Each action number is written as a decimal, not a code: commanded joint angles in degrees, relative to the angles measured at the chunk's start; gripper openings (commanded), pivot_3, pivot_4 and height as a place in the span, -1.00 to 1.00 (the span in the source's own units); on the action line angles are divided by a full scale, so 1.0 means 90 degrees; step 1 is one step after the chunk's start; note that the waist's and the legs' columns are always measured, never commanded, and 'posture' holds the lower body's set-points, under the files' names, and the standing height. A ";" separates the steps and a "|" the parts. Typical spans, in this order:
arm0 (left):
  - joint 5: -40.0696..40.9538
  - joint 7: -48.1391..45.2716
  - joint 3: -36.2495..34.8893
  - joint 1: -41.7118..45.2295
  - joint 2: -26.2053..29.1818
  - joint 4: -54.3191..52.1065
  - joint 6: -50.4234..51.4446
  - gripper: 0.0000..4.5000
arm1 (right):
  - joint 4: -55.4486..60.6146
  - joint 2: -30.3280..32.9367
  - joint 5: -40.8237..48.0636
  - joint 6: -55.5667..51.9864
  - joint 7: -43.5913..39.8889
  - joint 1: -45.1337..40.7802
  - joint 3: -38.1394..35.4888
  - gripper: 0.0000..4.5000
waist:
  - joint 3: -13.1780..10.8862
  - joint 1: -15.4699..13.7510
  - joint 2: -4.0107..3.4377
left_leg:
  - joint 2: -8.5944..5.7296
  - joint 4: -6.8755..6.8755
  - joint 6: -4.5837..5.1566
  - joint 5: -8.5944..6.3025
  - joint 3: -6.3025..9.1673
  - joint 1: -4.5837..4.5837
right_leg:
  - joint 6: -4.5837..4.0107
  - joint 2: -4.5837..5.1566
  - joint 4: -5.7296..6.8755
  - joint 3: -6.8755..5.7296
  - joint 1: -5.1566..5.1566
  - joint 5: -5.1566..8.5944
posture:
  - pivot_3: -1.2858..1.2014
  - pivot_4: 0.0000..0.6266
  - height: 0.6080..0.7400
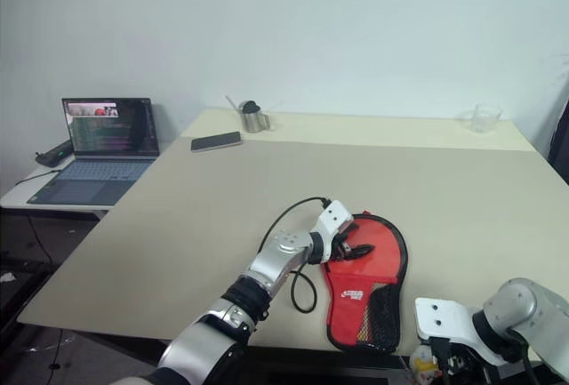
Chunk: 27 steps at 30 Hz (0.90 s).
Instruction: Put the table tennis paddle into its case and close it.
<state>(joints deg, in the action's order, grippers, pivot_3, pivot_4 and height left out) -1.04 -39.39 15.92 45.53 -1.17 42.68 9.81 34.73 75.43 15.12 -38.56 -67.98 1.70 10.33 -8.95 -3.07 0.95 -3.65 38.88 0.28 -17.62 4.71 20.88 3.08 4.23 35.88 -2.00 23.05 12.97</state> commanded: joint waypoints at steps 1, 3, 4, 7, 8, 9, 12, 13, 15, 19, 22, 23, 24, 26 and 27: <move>-0.0211 0.0027 0.0108 -0.0283 0.0115 0.0379 0.0239 0.61 | -0.0401 0.0029 -0.0167 0.0351 -0.0089 -0.0145 -0.0140 0.99 | 0.0000 0.0002 0.0000 | 0.0000 0.0000 0.0000 0.0000 0.0001 0.0000 | 0.0000 0.0000 0.0000 0.0000 0.0000 0.0000 | 0.03 -0.52 1.00; -0.0154 0.0022 0.0040 -0.0288 0.0132 0.0319 0.0225 0.61 | -0.0840 -0.0058 -0.0185 0.0559 -0.0143 -0.0382 -0.0233 0.99 | 0.0000 0.0016 -0.0001 | 0.0000 0.0000 -0.0002 0.0001 -0.0003 -0.0001 | 0.0000 -0.0001 0.0001 0.0001 0.0000 0.0000 | 0.03 -0.52 1.00; -0.0121 0.0004 0.0002 -0.0300 0.0149 0.0280 0.0217 0.61 | -0.1071 -0.0121 -0.0170 0.0659 -0.0176 -0.0552 -0.0272 0.99 | 0.0000 0.0022 0.0000 | 0.0000 0.0000 -0.0002 0.0001 -0.0004 -0.0002 | 0.0000 -0.0001 0.0001 0.0001 0.0000 0.0000 | 0.03 -0.52 1.00; 0.0053 -0.0168 -0.0131 -0.0359 0.0247 0.0023 0.0284 0.61 | -0.1863 -0.0438 -0.0090 0.0954 -0.0290 -0.1347 -0.0365 0.99 | -0.0003 0.0112 0.0002 | 0.0003 0.0002 -0.0001 0.0001 -0.0011 -0.0007 | -0.0001 -0.0003 0.0003 0.0001 0.0000 -0.0001 | 0.03 -0.52 1.00; 0.0170 -0.0232 -0.0222 -0.0355 0.0262 -0.0122 0.0360 0.61 | -0.2128 -0.0555 -0.0018 0.1060 -0.0377 -0.1614 -0.0414 0.99 | -0.0002 0.0146 0.0000 | 0.0006 0.0002 0.0001 0.0000 -0.0015 -0.0009 | -0.0001 -0.0004 0.0004 0.0003 0.0000 -0.0001 | 0.03 -0.52 1.00; 0.0351 -0.0371 -0.0363 -0.0356 0.0340 -0.0367 0.0474 0.61 | -0.2334 -0.0701 0.0095 0.1083 -0.0473 -0.1942 -0.0457 0.99 | -0.0003 0.0170 -0.0001 | 0.0006 0.0002 0.0002 0.0000 -0.0012 -0.0009 | -0.0001 -0.0004 0.0006 0.0003 0.0000 -0.0001 | 0.03 -0.52 1.00; 0.1018 -0.0790 -0.0895 -0.0292 0.0710 -0.1421 0.0961 0.61 | -0.3297 -0.1133 0.0123 0.1289 -0.0802 -0.3115 -0.0390 0.99 | -0.0042 0.0294 -0.0025 | 0.0016 -0.0003 0.0000 0.0001 -0.0021 -0.0007 | -0.0005 -0.0015 0.0013 0.0006 0.0015 -0.0002 | 0.03 -0.52 1.00; 0.1196 -0.0879 -0.1035 -0.0270 0.0858 -0.1804 0.1134 0.61 | -0.3728 -0.1220 -0.0016 0.1490 -0.0940 -0.3426 -0.0285 0.99 | -0.0065 0.0311 -0.0016 | 0.0020 -0.0003 -0.0011 0.0008 -0.0022 -0.0003 | -0.0008 -0.0019 0.0015 0.0006 0.0020 -0.0004 | 0.03 -0.52 1.00; 0.1565 -0.1100 -0.1269 -0.0301 0.1207 -0.2613 0.1549 0.61 | -0.4507 -0.1402 -0.0309 0.1851 -0.1173 -0.3975 -0.0049 0.99 | -0.0099 0.0341 -0.0006 | 0.0022 -0.0002 -0.0027 0.0017 -0.0017 0.0008 | -0.0042 -0.0021 0.0016 0.0005 0.0030 -0.0023 | 0.03 -0.52 1.00; 0.2196 -0.1821 -0.1619 -0.0741 0.2470 -0.4377 0.2250 0.61 | -0.5779 -0.1806 -0.0724 0.2347 -0.1575 -0.4927 0.0288 0.99 | -0.0109 0.0356 -0.0004 | 0.0021 -0.0009 -0.0039 0.0012 -0.0018 0.0024 | -0.0070 -0.0020 0.0009 0.0013 0.0051 -0.0030 | 0.03 -0.52 1.00; 0.2759 -0.2414 -0.2238 -0.1161 0.3688 -0.5231 0.2623 0.61 | -0.6502 -0.2034 -0.0817 0.2416 -0.1935 -0.5494 0.0359 0.99 | -0.0115 0.0372 -0.0020 | 0.0021 -0.0014 -0.0050 0.0003 -0.0021 0.0067 | -0.0082 -0.0018 0.0008 0.0021 0.0106 -0.0022 | 0.03 -0.52 1.00; 0.2869 -0.2485 -0.2321 -0.1239 0.3913 -0.5385 0.2694 0.61 | -0.6729 -0.2073 -0.0853 0.2468 -0.2021 -0.5617 0.0359 0.99 | -0.0120 0.0367 -0.0027 | 0.0021 -0.0007 -0.0051 0.0004 -0.0020 0.0100 | -0.0083 -0.0018 0.0012 0.0019 0.0136 -0.0022 | 0.03 -0.52 1.00; 0.2996 -0.2582 -0.2406 -0.1326 0.4159 -0.5561 0.2781 0.61 | -0.6969 -0.2101 -0.0886 0.2536 -0.2101 -0.5732 0.0349 0.99 | -0.0123 0.0352 -0.0030 | 0.0022 -0.0003 -0.0051 0.0004 -0.0016 0.0116 | -0.0085 -0.0018 0.0013 0.0014 0.0149 -0.0023 | 0.03 -0.52 1.00; 0.3339 -0.2939 -0.2756 -0.1575 0.4731 -0.5782 0.2935 0.61 | -0.7374 -0.2116 -0.0946 0.2646 -0.2219 -0.5924 0.0327 0.99 | -0.0130 0.0318 -0.0035 | 0.0020 -0.0001 -0.0051 0.0004 -0.0011 0.0121 | -0.0086 -0.0015 0.0010 0.0007 0.0147 -0.0022 | 0.03 -0.52 1.00; 0.3483 -0.3076 -0.2920 -0.1684 0.4979 -0.5808 0.2997 0.61 | -0.7553 -0.2112 -0.0979 0.2709 -0.2264 -0.6003 0.0318 0.99 | -0.0131 0.0298 -0.0037 | 0.0019 0.0001 -0.0051 0.0004 -0.0010 0.0122 | -0.0087 -0.0013 0.0009 0.0006 0.0144 -0.0023 | 0.03 -0.52 1.00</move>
<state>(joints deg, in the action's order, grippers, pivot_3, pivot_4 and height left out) 27.35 -64.76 -7.06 30.45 41.56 -6.67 36.05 -31.36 55.41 6.76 -15.83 -85.76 -50.80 14.72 -10.13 -0.39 0.62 -3.51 38.89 -0.18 -17.59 4.64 21.98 2.29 4.14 35.94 -1.94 24.31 12.77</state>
